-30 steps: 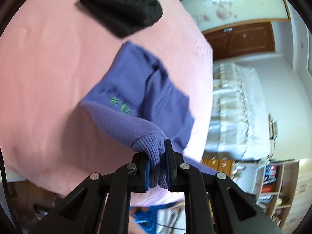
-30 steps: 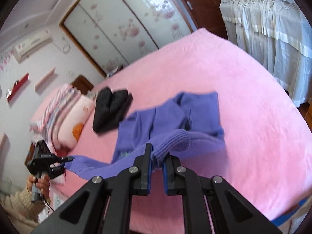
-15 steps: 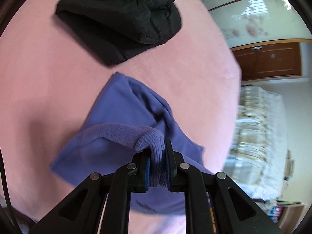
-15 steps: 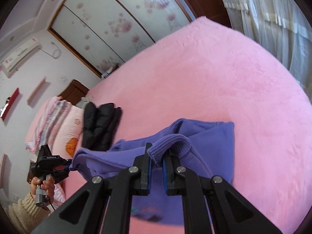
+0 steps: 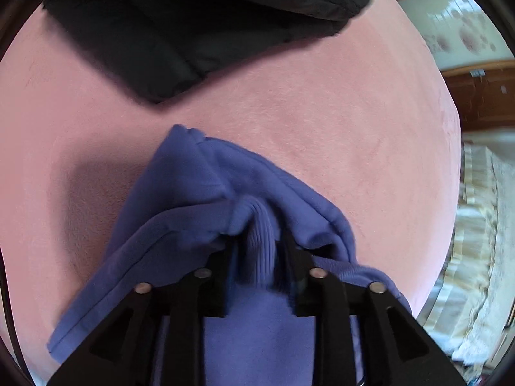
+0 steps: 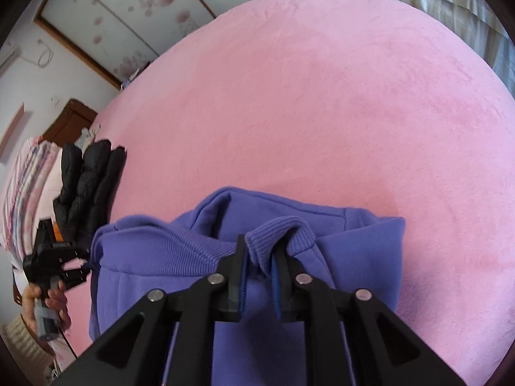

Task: Fold large clothes

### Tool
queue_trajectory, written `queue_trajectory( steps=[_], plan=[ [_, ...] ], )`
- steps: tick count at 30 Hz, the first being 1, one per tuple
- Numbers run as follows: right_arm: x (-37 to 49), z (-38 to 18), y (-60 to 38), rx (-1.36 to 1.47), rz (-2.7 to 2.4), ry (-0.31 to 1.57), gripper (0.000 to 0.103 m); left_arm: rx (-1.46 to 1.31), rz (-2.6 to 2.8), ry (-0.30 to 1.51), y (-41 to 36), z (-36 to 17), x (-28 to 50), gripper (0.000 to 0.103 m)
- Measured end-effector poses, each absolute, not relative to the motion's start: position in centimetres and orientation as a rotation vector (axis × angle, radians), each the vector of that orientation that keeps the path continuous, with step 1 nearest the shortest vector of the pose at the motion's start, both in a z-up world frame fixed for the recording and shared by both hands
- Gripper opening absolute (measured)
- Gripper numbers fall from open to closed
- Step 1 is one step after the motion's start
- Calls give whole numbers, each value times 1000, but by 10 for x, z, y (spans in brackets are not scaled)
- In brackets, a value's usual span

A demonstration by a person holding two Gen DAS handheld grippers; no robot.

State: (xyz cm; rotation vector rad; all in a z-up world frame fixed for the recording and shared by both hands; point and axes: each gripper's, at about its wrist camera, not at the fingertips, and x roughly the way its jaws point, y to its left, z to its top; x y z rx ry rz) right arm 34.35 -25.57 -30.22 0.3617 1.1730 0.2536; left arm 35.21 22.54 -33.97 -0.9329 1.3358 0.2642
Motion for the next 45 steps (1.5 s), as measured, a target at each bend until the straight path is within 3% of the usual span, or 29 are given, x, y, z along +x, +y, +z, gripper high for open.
queue_trajectory(
  steps=[1,2,3,4,9,14,15,19,20,28,40,45],
  plan=[
    [341,-294,-254,352,262,1153,37,-910,245,1332,224,-333,353,46],
    [337,-281,-255,349,274,1116,42,-877,239,1317,222,-326,355,62],
    [332,-268,-255,352,284,1083,55,-823,243,1288,221,-311,353,71],
    [330,-259,-256,355,291,1060,65,-772,240,1254,219,-294,350,72],
    [302,-207,-241,280,334,927,66,-645,209,1119,195,-227,329,72],
    [277,-203,-178,112,411,946,66,-459,43,1154,130,-231,313,72],
    [275,-207,-168,96,425,957,61,-438,3,1170,120,-237,307,72],
    [267,-242,-124,11,472,988,9,-338,-138,1239,67,-274,305,62],
    [268,-255,-118,-1,469,996,7,-304,-134,1231,59,-281,307,62],
    [303,-343,-122,46,303,1113,0,-126,-28,1206,44,-336,334,61],
    [303,-349,-118,4,304,1073,0,-53,-3,1137,34,-354,326,64],
    [300,-318,-123,-22,355,996,0,-158,-99,1091,48,-323,329,60]
  ],
)
